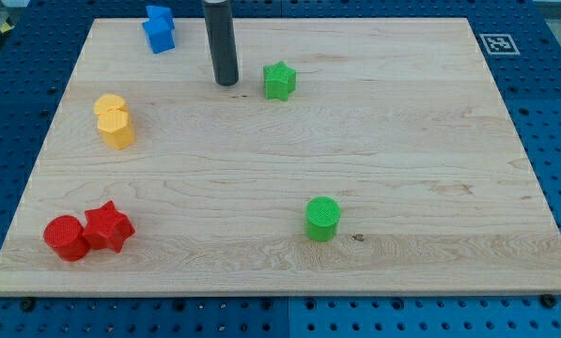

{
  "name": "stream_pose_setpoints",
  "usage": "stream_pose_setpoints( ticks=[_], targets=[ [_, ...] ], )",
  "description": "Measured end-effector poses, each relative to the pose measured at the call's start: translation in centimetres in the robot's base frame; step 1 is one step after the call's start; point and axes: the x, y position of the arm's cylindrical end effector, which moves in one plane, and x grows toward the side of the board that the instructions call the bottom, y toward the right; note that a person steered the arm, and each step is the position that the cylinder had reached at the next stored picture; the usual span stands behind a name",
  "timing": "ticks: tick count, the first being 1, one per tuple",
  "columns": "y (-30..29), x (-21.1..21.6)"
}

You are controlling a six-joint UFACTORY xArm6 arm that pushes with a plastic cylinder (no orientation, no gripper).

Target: Slide the green star slightly down

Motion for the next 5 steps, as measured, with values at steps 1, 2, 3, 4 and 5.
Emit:
stream_pose_setpoints(
  ticks=[1, 2, 3, 4, 5],
  targets=[
    [0.0, 0.0],
    [1.1, -0.4],
    [2.3, -0.8],
    [3.6, -0.8],
    [3.8, -1.3]
  ],
)
